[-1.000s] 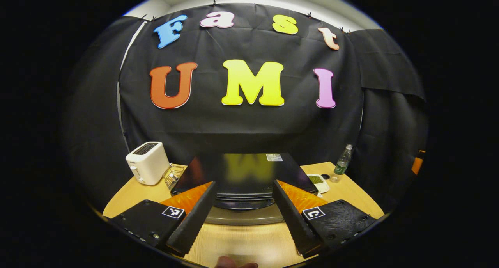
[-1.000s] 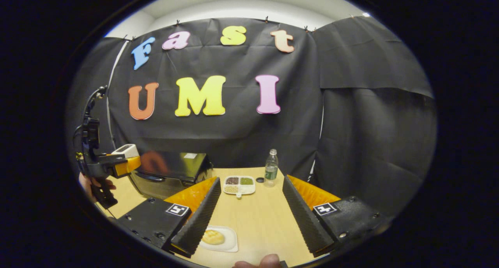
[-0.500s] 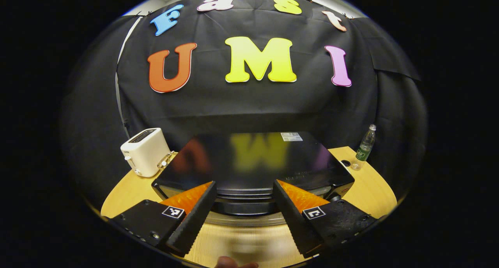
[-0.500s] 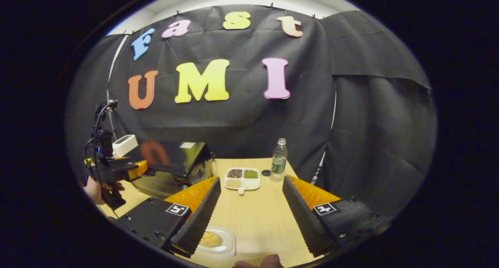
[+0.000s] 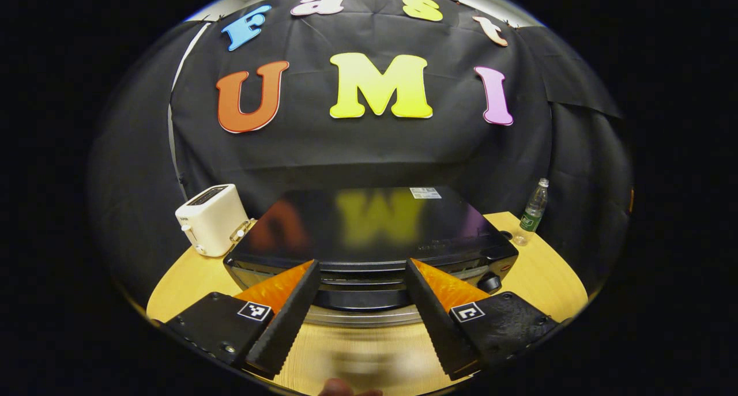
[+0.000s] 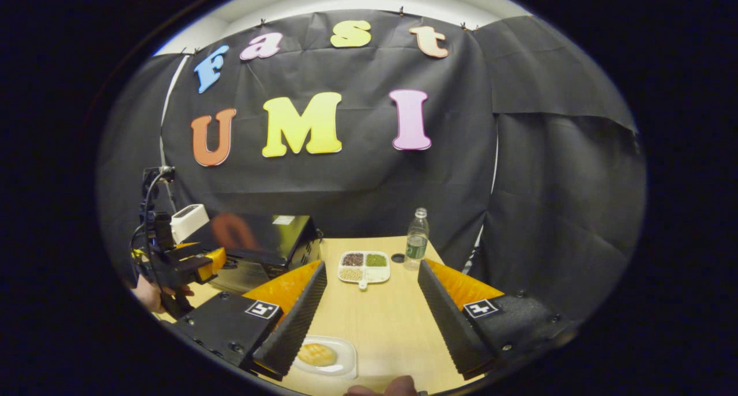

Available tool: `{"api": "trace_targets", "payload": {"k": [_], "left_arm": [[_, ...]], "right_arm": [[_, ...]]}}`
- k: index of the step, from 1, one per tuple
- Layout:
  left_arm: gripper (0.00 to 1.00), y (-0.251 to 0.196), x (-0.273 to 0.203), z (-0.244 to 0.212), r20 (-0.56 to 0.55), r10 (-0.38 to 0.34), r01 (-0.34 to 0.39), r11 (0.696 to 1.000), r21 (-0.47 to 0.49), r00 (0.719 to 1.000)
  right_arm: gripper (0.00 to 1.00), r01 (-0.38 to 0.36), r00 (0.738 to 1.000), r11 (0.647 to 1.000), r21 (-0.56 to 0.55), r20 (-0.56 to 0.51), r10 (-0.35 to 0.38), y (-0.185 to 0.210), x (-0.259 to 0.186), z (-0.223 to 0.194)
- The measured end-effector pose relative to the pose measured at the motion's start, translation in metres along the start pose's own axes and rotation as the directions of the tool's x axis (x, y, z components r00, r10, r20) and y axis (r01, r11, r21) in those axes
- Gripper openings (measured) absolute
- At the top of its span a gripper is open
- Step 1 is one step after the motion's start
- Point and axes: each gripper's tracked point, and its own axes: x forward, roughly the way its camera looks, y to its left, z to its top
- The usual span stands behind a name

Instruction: Open the electric oven with the left hand, put the food in, and close the electric oven.

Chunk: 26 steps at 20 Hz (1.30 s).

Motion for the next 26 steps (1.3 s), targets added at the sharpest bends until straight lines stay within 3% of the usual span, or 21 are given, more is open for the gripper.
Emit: {"api": "trace_targets", "payload": {"k": [3, 9, 10, 11, 13, 15, 16, 17, 18, 22, 26], "left_arm": [[0.99, -0.002, -0.02, -0.013, -0.021, -0.008, 0.008, 1.0, 0.002, 1.0], [0.97, -0.005, -0.075, -0.083, -0.125, -0.034, 0.032, 0.999, -0.02, 0.992], [0.87, -0.006, -0.082, -0.099, -0.16, -0.043, 0.039, 0.999, -0.031, 0.986], [0.97, -0.005, -0.085, -0.114, -0.19, -0.051, 0.043, 0.998, -0.048, 0.98], [0.96, -0.005, -0.091, -0.141, -0.237, -0.054, 0.035, 0.996, -0.08, 0.97], [0.94, -0.001, -0.092, -0.16, -0.272, -0.047, 0.02, 0.995, -0.1, 0.961], [0.83, -0.002, -0.088, -0.165, -0.289, -0.052, 0.021, 0.994, -0.109, 0.956], [0.82, -0.002, -0.086, -0.171, -0.305, -0.056, 0.022, 0.993, -0.114, 0.951], [0.93, -0.002, -0.083, -0.178, -0.321, -0.056, 0.02, 0.993, -0.113, 0.945], [0.93, -0.001, -0.079, -0.195, -0.348, -0.046, 0.012, 0.995, -0.097, 0.936], [0.93, 0.0, -0.083, -0.194, -0.322, -0.044, 0.019, 0.997, -0.081, 0.946]], "right_arm": [[0.99, 0.021, 1.0, 1.0, 0.007, 0.009, -0.021, 0.001, -0.019, 0.001], [0.98, 0.045, 0.999, 0.999, 0.012, 0.018, -0.045, 0.012, -0.056, -0.005], [0.98, 0.047, 0.999, 0.999, 0.009, 0.018, -0.048, 0.014, -0.062, -0.007], [0.98, 0.05, 0.999, 0.999, 0.006, 0.018, -0.05, 0.015, -0.067, -0.008], [0.98, 0.059, 0.998, 0.998, 0.001, 0.016, -0.059, 0.015, -0.076, -0.011], [0.98, 0.071, 0.997, 0.997, -0.007, 0.011, -0.071, 0.012, -0.082, -0.014], [0.98, 0.076, 0.997, 0.997, -0.013, 0.006, -0.076, 0.011, -0.084, -0.016], [0.98, 0.08, 0.997, 0.997, -0.018, 0.0, -0.08, 0.011, -0.085, -0.019], [0.98, 0.084, 0.996, 0.996, -0.023, -0.007, -0.084, 0.01, -0.087, -0.022], [0.99, 0.082, 0.996, 0.996, -0.046, -0.036, -0.083, 0.012, -0.094, -0.035], [0.99, 0.074, 0.995, 0.996, -0.045, -0.068, -0.077, 0.017, -0.097, -0.049]]}}
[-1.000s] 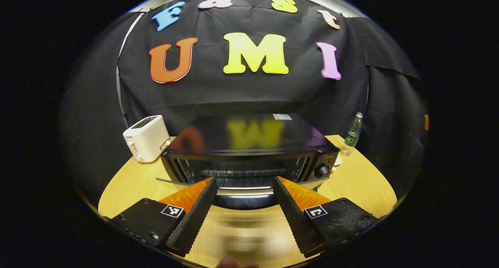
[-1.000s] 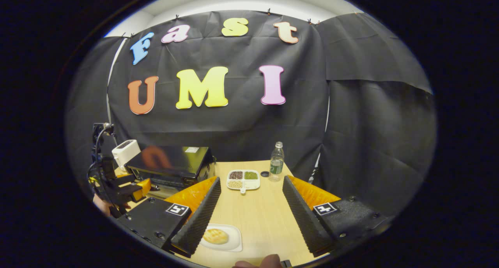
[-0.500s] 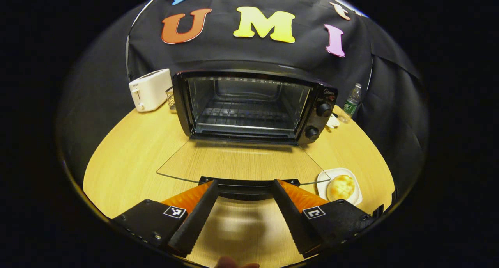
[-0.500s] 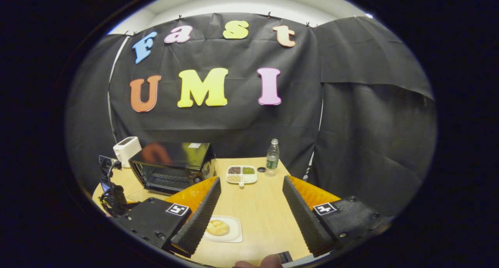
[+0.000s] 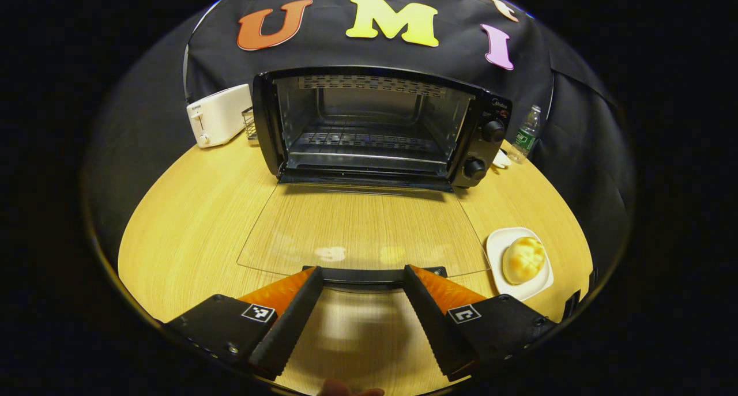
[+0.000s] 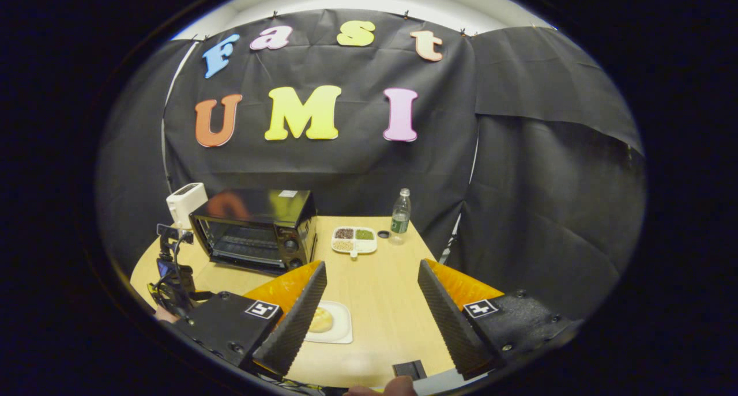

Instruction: Open the electric oven with the left hand, put the food in, and close the electric oven.

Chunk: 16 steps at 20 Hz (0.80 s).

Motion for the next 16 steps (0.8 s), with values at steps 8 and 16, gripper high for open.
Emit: {"api": "trace_targets", "payload": {"k": [8, 16], "left_arm": [[0.93, 0.004, -0.038, 0.027, 0.09, -0.028, 0.029, 1.0, -0.002, 0.996], [0.93, 0.027, -0.134, 0.081, 0.284, -0.026, 0.007, 0.997, 0.071, 0.959]], "right_arm": [[0.99, -0.041, 0.997, 0.998, 0.041, -0.057, 0.044, 0.02, -0.001, -0.037], [0.99, -0.067, 0.982, 0.992, 0.11, -0.168, 0.085, 0.061, 0.027, -0.116]]}}
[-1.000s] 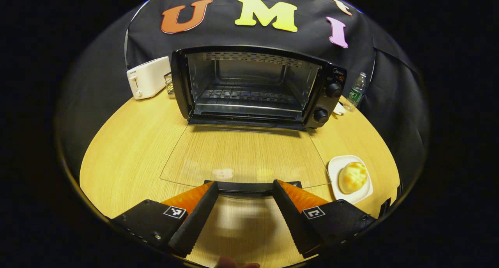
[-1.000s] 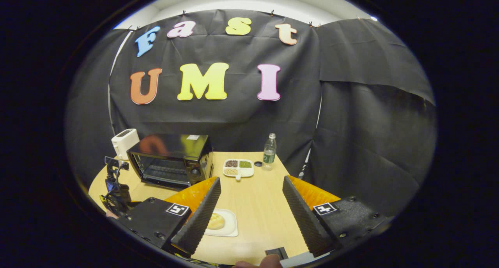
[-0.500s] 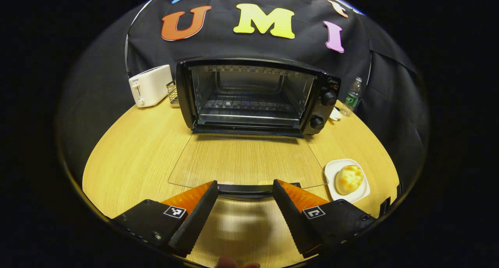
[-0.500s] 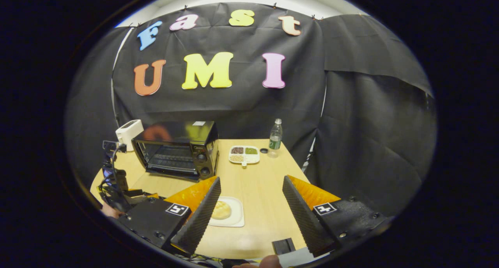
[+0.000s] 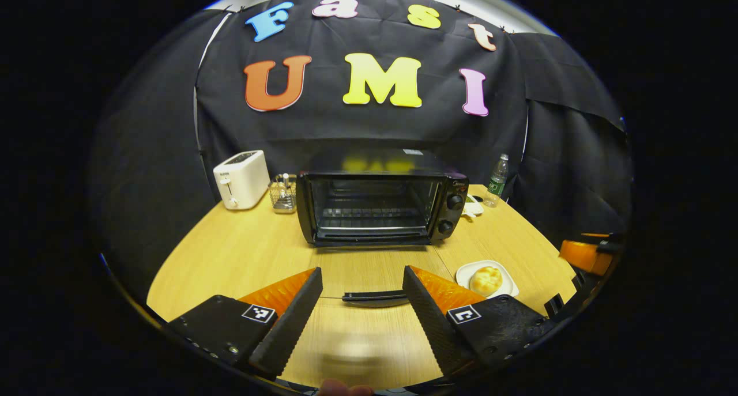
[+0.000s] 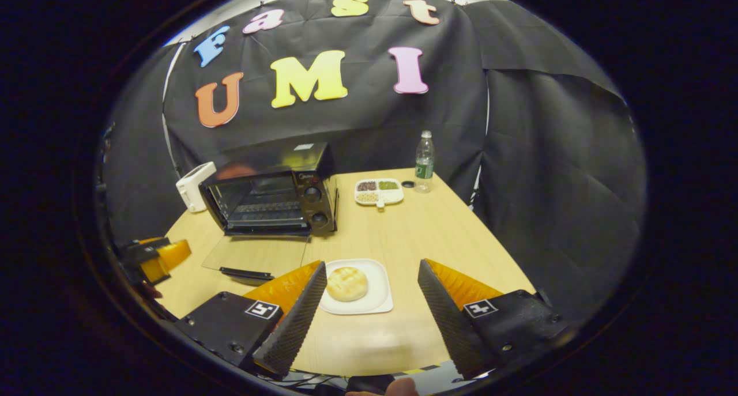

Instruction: Open the electric oven with the left hand, put the food in, and close the electric oven.

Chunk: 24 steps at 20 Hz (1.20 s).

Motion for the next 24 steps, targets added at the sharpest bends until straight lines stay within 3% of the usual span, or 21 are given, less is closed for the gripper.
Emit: {"api": "trace_targets", "payload": {"k": [5, 9, 15, 21, 24], "left_arm": [[0.93, 0.01, -0.031, 0.036, 0.076, 0.004, -0.008, 0.999, 0.049, 0.997], [0.93, 0.015, -0.045, 0.037, 0.085, 0.004, -0.011, 0.997, 0.078, 0.996], [0.95, 0.027, -0.046, 0.008, 0.014, 0.032, -0.032, 0.998, 0.06, 0.999], [0.95, 0.036, -0.047, 0.004, 0.001, 0.056, -0.056, 0.997, 0.051, 0.998], [0.95, 0.034, -0.047, 0.007, 0.008, 0.051, -0.051, 0.998, 0.046, 0.999]], "right_arm": [[0.99, -0.025, 0.997, 1.0, 0.015, -0.079, 0.026, 0.025, 0.057, -0.051], [0.99, -0.013, 0.99, 1.0, 0.027, -0.141, 0.017, 0.037, 0.091, -0.092], [0.98, 0.012, 0.985, 1.0, -0.005, -0.175, -0.012, 0.041, 0.129, -0.115], [0.96, 0.021, 0.984, 1.0, -0.014, -0.176, -0.023, 0.042, 0.14, -0.115], [0.79, 0.018, 0.983, 1.0, -0.001, -0.18, -0.018, 0.042, 0.136, -0.112]]}}
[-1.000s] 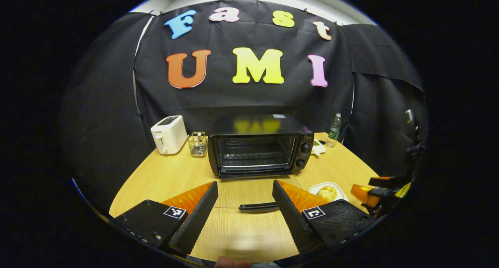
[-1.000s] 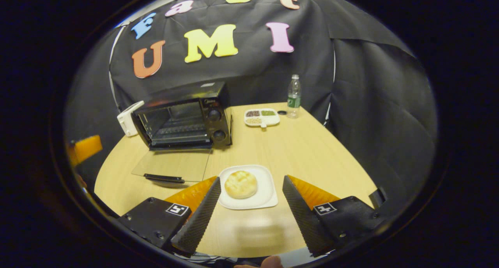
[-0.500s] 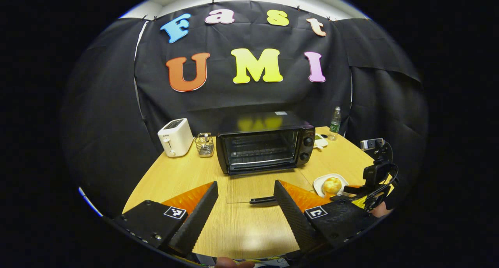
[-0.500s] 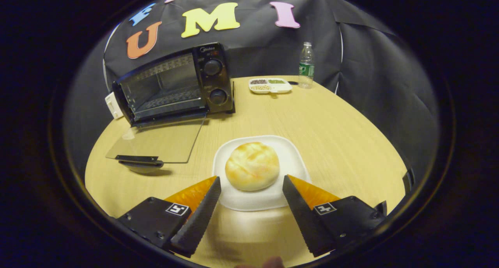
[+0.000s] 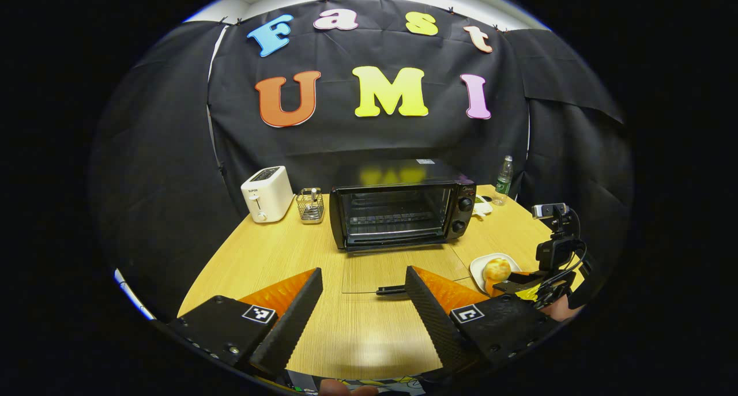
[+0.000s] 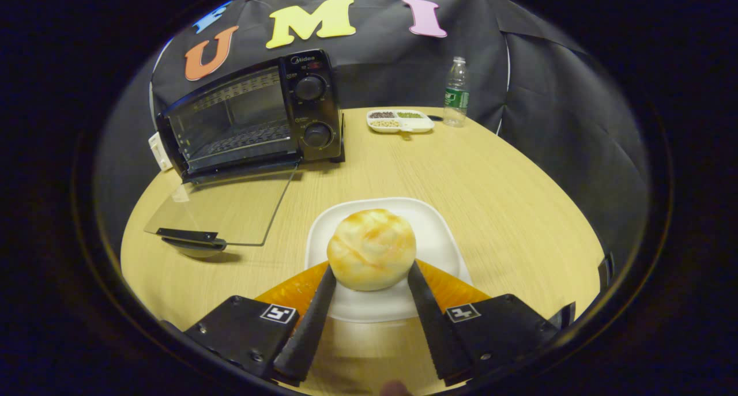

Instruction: Open the electric oven with the left hand, put the food in, and close the electric oven.

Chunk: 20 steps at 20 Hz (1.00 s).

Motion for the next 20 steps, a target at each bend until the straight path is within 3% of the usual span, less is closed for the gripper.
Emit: {"api": "trace_targets", "payload": {"k": [2, 7, 13, 20], "left_arm": [[0.95, 0.0, -0.001, 0.004, 0.01, -0.005, 0.005, 1.0, -0.005, 1.0], [0.95, 0.007, -0.004, 0.012, 0.036, -0.017, 0.018, 1.0, -0.026, 0.999], [0.95, 0.039, -0.014, 0.013, 0.049, -0.008, 0.01, 0.999, -0.031, 0.999], [0.95, 0.093, -0.036, 0.013, 0.053, 0.055, -0.054, 0.998, -0.029, 0.997]], "right_arm": [[0.72, -0.007, 1.0, 1.0, 0.011, 0.01, 0.007, 0.002, -0.009, 0.005], [0.67, -0.05, 0.997, 0.996, 0.073, 0.056, 0.046, 0.023, -0.05, 0.027], [0.67, -0.182, 0.98, 0.972, 0.149, 0.108, 0.167, 0.106, -0.083, 0.049], [0.67, -0.275, 0.952, 0.936, 0.221, 0.2, 0.232, 0.201, -0.042, 0.112]]}}
